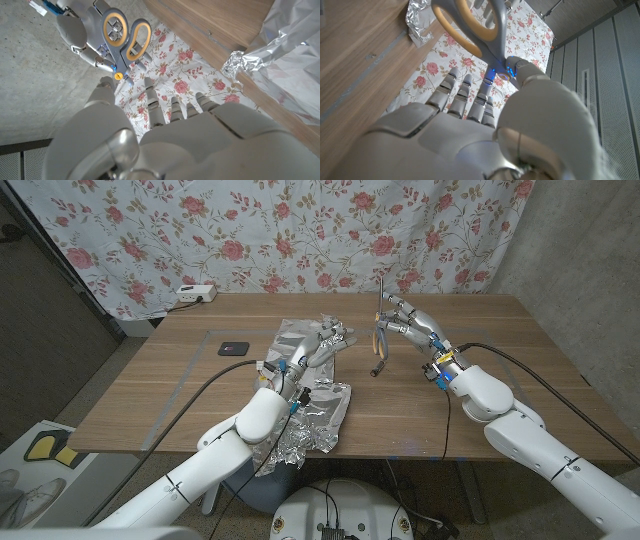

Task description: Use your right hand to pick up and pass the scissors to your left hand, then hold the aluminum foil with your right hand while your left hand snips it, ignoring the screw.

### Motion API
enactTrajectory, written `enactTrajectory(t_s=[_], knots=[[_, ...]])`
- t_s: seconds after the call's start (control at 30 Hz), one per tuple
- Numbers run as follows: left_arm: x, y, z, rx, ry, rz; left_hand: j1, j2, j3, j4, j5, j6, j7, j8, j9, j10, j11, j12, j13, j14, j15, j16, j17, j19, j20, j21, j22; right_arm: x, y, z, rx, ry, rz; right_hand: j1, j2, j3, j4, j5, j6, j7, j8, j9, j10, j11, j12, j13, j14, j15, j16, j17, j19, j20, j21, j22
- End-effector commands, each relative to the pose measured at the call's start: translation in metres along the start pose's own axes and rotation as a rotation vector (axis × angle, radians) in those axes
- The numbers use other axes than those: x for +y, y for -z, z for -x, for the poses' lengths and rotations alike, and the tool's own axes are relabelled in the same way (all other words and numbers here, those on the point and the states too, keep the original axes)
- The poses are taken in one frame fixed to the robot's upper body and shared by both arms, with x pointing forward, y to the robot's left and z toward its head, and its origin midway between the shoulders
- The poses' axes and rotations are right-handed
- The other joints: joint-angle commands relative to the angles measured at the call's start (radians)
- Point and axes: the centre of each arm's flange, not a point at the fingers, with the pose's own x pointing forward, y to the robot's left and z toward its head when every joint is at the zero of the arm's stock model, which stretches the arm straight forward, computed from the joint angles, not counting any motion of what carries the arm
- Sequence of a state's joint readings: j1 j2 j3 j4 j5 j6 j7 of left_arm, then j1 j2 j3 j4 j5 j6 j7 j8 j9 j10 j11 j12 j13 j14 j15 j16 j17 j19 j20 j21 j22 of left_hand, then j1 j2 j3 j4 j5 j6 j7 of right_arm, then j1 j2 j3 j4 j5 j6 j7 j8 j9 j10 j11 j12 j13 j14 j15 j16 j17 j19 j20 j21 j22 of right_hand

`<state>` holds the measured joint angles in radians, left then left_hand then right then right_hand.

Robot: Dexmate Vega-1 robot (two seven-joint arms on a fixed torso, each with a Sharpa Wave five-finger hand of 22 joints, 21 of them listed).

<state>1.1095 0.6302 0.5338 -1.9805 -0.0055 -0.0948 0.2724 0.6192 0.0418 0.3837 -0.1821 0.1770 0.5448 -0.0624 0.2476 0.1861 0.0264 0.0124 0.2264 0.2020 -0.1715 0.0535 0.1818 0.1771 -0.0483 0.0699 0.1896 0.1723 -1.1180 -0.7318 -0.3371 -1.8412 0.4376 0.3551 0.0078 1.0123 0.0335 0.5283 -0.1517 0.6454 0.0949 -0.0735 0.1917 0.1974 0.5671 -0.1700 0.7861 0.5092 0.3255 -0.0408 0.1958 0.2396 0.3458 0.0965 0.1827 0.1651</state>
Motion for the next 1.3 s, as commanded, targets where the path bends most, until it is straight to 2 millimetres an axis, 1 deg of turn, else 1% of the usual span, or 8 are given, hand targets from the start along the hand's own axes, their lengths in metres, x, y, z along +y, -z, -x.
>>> enactTrajectory(t_s=[0.03,0.27,0.37,0.53,0.67,0.7,0.8,1.3], knots=[[-0.003,-0.005,-0.003,0.001,0.015,-0.017,0.016,-0.001,0.003,0.007,0.0,0.004,0.005,-0.002,0.003,0.001,-0.002,0.003,0.005,-0.026,0.006,0.002,0.0,0.0,0.007,0.003,0.002,0.006,-0.001,0.0,-0.003,-0.013,-0.007,0.002,0.009,0.005,-0.001,0.003,0.007,-0.001,0.003,0.003,0.016,-0.019,0.014,0.044,-0.006,-0.165,0.005,0.001,-0.002,0.001,0.005,0.003],[-0.005,-0.01,-0.002,-0.007,0.026,-0.01,0.02,0.0,0.004,0.009,0.0,0.004,0.007,-0.005,0.003,0.0,-0.001,0.003,0.005,-0.028,0.008,0.001,0.0,-0.001,0.008,0.003,0.002,0.005,0.0,0.005,0.005,-0.011,-0.011,0.001,0.01,0.004,0.0,0.004,0.009,0.0,0.003,0.003,0.018,-0.018,0.017,0.043,-0.005,-0.165,0.007,0.001,-0.002,0.001,0.005,0.003],[-0.006,-0.013,-0.001,-0.012,0.022,-0.006,0.024,0.002,0.005,0.01,0.001,0.008,0.017,-0.005,0.004,0.0,-0.001,0.003,0.005,-0.028,0.01,0.002,0.0,0.001,0.011,0.003,0.002,0.004,-0.001,0.006,0.005,-0.014,-0.013,0.001,0.01,0.004,0.0,0.005,0.009,-0.001,0.003,0.003,0.017,-0.02,0.017,0.044,-0.004,-0.165,0.007,0.001,-0.001,0.001,0.005,0.003],[-0.009,-0.015,-0.001,-0.013,0.029,-0.009,0.028,0.004,0.007,0.011,0.002,0.01,0.019,-0.007,0.004,0.004,0.0,0.005,0.005,-0.027,0.01,0.002,0.0,0.002,0.011,0.004,0.002,0.004,-0.003,0.007,0.002,-0.016,-0.013,0.001,0.01,0.004,-0.001,0.006,0.01,-0.001,0.003,0.003,0.016,-0.018,0.018,0.044,-0.004,-0.165,0.007,0.001,-0.001,0.002,0.005,0.003],[-0.009,-0.015,-0.001,-0.006,0.031,-0.011,0.029,0.005,0.007,0.012,0.002,0.007,0.02,-0.009,0.004,0.002,0.0,0.004,0.005,-0.027,0.01,0.002,0.0,0.001,0.012,0.003,0.002,0.004,-0.003,0.009,0.005,-0.02,-0.014,0.001,0.01,0.004,-0.001,0.006,0.01,-0.001,0.003,0.003,0.016,-0.017,0.019,0.044,-0.004,-0.165,0.007,0.001,-0.001,0.001,0.005,0.003],[-0.009,-0.015,-0.001,-0.006,0.028,-0.011,0.03,0.005,0.007,0.013,0.003,0.008,0.02,-0.01,0.004,0.001,0.006,0.004,0.005,-0.027,0.01,0.002,0.0,0.001,0.012,0.003,0.002,0.003,-0.003,0.01,0.006,-0.018,-0.018,0.001,0.01,0.004,-0.001,0.006,0.01,-0.001,0.003,0.003,0.016,-0.018,0.019,0.043,-0.004,-0.165,0.007,0.001,-0.001,0.002,0.005,0.003],[-0.01,-0.015,-0.001,-0.006,0.029,-0.008,0.031,0.005,0.007,0.014,0.003,0.008,0.022,-0.011,0.004,0.0,0.003,0.004,0.005,-0.028,0.011,0.002,0.0,0.002,0.012,0.003,0.003,0.003,-0.003,0.011,0.003,-0.016,-0.017,0.001,0.01,0.004,-0.001,0.006,0.01,-0.001,0.003,0.003,0.017,-0.016,0.02,0.042,-0.004,-0.165,0.007,0.001,-0.001,0.002,0.006,0.003],[-0.02,-0.014,-0.005,0.0,0.064,0.017,0.031,0.005,0.005,0.019,0.002,0.0,0.024,-0.022,0.004,-0.005,0.008,0.002,0.005,-0.034,0.012,0.0,0.0,-0.002,0.012,0.002,0.003,0.0,-0.003,0.018,0.001,-0.008,-0.034,0.0,0.011,0.003,-0.001,0.009,0.011,-0.001,0.003,0.003,0.014,-0.016,0.022,0.042,-0.004,-0.166,0.008,0.002,-0.001,0.0,0.006,0.004]])
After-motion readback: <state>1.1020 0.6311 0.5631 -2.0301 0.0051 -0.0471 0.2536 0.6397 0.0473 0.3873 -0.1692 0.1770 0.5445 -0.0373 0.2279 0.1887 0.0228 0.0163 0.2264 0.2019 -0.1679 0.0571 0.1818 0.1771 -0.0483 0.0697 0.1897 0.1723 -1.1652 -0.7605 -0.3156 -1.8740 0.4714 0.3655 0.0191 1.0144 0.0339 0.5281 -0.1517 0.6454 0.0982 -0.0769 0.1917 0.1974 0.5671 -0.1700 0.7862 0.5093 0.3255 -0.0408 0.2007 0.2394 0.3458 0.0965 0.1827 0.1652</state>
